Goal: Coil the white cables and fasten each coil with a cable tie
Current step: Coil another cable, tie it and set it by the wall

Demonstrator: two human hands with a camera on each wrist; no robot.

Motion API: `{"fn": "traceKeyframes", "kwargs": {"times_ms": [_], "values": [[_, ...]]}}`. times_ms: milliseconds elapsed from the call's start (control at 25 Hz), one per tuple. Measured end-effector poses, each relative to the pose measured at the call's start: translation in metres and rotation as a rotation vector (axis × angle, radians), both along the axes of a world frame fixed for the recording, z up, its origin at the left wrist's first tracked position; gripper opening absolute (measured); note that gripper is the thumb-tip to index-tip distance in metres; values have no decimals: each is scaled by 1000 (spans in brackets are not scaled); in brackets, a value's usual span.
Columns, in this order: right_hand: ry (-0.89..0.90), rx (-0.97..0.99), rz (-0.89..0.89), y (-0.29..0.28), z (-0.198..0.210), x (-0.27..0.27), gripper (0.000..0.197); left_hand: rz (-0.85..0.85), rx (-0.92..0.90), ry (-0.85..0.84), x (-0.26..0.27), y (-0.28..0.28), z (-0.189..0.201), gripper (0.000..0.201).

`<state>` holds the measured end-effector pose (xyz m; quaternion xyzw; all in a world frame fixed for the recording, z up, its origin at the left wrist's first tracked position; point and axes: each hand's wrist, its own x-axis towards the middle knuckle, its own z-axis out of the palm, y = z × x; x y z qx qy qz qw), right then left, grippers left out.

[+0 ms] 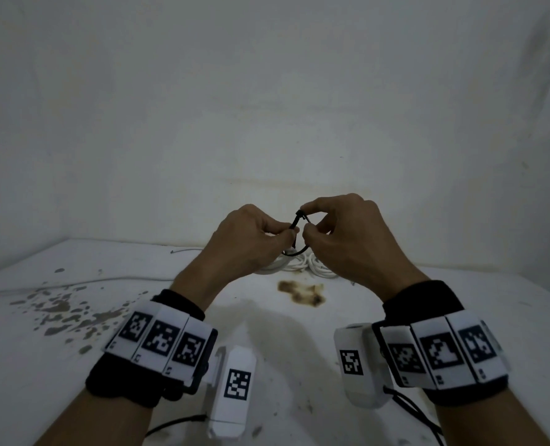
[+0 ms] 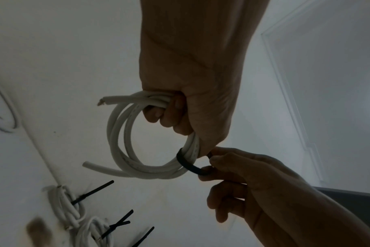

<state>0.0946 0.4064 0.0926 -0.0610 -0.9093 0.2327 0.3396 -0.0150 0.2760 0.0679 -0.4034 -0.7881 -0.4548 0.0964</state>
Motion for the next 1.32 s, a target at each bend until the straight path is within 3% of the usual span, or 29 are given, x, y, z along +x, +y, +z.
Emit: {"fn": "traceKeyframes", "kwargs": {"times_ms": [240, 400, 560, 720, 1040, 1200, 1320], "values": [[-81, -36, 91, 1, -1, 4, 16, 28, -125, 52, 5, -8, 8, 18], [-166, -215, 276, 2, 8, 16, 10, -120, -68, 31, 7, -10, 12, 26], [12, -347, 292, 7, 6, 15, 13, -222, -42, 13, 18, -10, 19, 23], [231, -316, 221, 7, 5, 10, 15, -217, 158, -301, 18, -4, 18, 34], [247, -263, 182, 2, 3, 4, 19, -416, 388, -886, 24, 6, 1, 36], [196, -175, 175, -2, 2, 3, 18, -438, 392, -971, 22, 9, -5, 42], [332, -275, 82, 4, 4, 0, 21, -403, 359, -969, 22, 13, -9, 35]]}}
